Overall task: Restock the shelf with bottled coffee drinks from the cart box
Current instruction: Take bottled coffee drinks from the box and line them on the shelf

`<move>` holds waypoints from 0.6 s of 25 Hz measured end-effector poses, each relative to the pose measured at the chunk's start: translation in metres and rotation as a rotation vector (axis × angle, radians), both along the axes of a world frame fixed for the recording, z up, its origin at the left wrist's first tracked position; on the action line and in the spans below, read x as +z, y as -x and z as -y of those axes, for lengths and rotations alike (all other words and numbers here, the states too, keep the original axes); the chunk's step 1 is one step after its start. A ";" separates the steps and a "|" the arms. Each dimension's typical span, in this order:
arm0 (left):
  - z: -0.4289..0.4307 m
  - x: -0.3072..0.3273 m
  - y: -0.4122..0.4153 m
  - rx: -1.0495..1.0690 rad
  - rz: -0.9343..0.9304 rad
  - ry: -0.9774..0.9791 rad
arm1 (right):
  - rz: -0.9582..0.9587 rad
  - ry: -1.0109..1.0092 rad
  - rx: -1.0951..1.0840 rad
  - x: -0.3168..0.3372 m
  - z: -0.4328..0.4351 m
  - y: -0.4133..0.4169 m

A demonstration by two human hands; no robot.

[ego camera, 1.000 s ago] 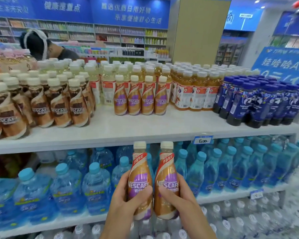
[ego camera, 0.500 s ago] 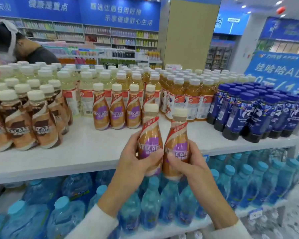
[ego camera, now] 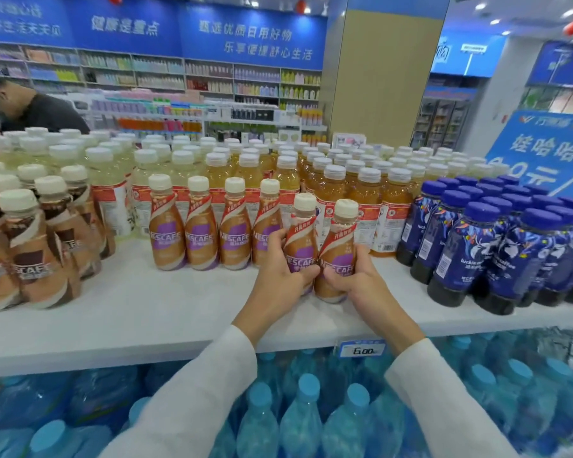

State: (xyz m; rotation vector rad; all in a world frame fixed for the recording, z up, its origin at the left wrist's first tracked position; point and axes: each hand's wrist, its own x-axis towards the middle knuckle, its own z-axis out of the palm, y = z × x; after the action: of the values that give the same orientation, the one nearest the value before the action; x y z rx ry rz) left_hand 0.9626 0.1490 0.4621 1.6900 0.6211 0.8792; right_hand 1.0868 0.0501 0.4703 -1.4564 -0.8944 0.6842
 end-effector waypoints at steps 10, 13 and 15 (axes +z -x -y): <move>0.008 -0.020 -0.002 0.364 -0.262 -0.157 | 0.376 0.125 -0.324 -0.031 -0.004 0.007; 0.004 -0.018 -0.018 0.417 -0.283 -0.213 | 0.390 0.165 -0.284 -0.026 -0.022 -0.005; 0.004 -0.017 -0.026 0.452 -0.281 -0.262 | 0.398 0.168 -0.267 -0.026 -0.033 -0.014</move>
State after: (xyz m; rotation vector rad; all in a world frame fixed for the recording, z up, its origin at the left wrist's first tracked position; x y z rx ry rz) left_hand 0.9885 0.1448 0.4450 1.9651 1.1515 1.0831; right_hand 1.1003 0.0826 0.4443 -1.8625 -0.9338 0.2772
